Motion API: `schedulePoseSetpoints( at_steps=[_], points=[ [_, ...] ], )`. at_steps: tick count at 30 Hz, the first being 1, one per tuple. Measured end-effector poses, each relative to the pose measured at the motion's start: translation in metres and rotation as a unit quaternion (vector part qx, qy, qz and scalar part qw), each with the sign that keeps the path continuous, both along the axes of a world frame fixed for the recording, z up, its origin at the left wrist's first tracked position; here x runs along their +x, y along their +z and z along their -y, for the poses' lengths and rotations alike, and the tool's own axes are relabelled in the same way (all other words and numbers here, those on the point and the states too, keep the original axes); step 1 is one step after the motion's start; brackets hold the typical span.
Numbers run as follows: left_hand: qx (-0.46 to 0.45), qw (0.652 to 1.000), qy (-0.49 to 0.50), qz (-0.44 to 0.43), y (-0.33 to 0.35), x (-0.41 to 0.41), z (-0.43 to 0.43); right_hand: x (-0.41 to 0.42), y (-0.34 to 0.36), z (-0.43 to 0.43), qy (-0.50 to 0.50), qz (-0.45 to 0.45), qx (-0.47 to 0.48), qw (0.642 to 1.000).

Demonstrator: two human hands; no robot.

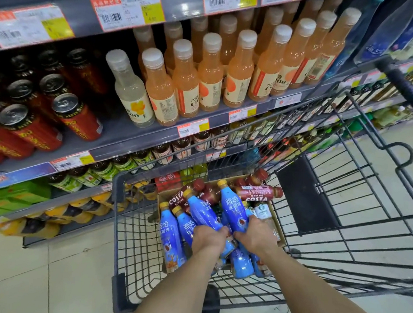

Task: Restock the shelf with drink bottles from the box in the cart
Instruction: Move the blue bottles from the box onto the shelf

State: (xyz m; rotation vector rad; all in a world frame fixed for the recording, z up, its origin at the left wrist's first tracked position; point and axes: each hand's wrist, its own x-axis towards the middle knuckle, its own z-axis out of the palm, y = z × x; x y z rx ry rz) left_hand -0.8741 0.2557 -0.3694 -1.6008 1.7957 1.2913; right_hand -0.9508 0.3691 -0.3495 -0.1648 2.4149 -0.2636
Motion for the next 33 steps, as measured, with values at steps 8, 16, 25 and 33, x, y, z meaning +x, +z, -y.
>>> schedulePoseSetpoints(
  at_steps=[8,16,25,33],
  points=[
    [-0.006,0.994,-0.034,-0.099,0.005,0.034,0.008,0.026,0.010,-0.002,-0.037,-0.023,-0.017,0.999],
    [-0.032,0.977,-0.006,-0.210,0.046,0.094,0.048,0.068,0.060,0.034,-0.091,-0.062,-0.149,0.983],
    [-0.109,0.945,0.029,-0.306,0.136,0.155,0.122,0.129,0.152,0.116,-0.052,-0.141,-0.278,0.949],
    [-0.180,0.905,0.032,-0.385,0.216,0.214,0.200,0.182,0.209,0.192,-0.020,-0.196,-0.325,0.925]
  ],
)
